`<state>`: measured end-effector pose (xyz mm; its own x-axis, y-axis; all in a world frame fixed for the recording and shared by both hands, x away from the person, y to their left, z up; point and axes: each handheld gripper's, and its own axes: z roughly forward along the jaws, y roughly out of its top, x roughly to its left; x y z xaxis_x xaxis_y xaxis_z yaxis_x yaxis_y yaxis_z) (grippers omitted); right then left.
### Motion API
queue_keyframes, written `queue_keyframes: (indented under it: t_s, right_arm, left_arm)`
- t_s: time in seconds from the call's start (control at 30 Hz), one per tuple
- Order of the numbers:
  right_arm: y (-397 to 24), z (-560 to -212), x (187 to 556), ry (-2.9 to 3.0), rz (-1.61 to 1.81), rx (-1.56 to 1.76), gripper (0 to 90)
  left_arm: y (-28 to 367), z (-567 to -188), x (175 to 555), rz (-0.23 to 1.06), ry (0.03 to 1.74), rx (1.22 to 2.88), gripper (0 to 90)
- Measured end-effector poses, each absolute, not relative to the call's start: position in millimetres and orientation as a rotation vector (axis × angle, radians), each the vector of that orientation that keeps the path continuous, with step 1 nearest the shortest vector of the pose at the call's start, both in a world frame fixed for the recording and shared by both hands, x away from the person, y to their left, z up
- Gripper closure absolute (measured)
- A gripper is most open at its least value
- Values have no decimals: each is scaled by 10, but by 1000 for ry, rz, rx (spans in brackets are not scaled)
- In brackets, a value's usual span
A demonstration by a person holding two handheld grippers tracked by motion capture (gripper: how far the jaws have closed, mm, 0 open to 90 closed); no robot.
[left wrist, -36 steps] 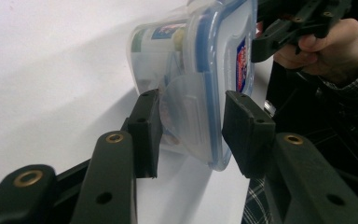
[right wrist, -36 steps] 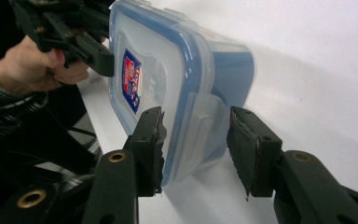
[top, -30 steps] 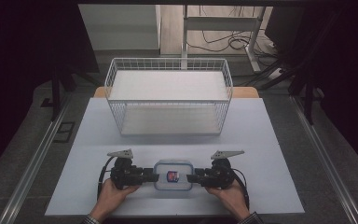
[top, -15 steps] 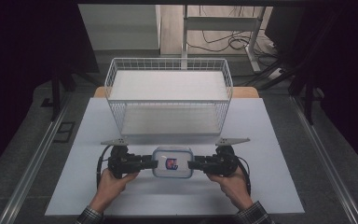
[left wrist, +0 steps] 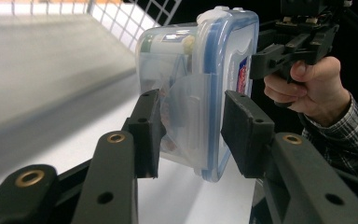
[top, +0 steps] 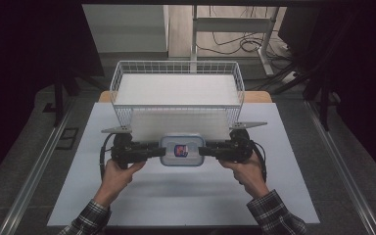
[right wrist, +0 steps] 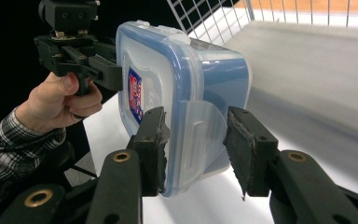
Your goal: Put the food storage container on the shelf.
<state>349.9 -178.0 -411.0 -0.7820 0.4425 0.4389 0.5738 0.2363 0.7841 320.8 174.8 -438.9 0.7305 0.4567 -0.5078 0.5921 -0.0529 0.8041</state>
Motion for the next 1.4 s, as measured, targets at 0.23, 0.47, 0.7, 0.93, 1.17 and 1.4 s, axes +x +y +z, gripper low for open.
queue_keyframes:
  t_s: [0.23,0.47,0.7,0.93,1.17,1.4]
  right_arm:
    - [-1718,-3907,3629,-2384,-1611,-964,583]
    - [-1652,-3740,3757,-2392,-1627,-949,583]
    - [-1615,-3519,3921,-2381,-1671,-952,581]
    - [-1593,-3314,4108,-2373,-1696,-956,581]
    - [-1589,-3178,4295,-2364,-1704,-977,579]
    - [-1585,-3096,4498,-2345,-1718,-1010,575]
  left_arm:
    - [1809,-4206,3323,-121,837,1681,585]
    - [1867,-4039,3444,-111,838,1671,586]
    - [1895,-3824,3581,-90,840,1660,585]
    - [1913,-3575,3795,-75,850,1641,583]
    - [1909,-3470,3953,-81,861,1631,583]
    - [1908,-3390,4196,-79,859,1624,583]
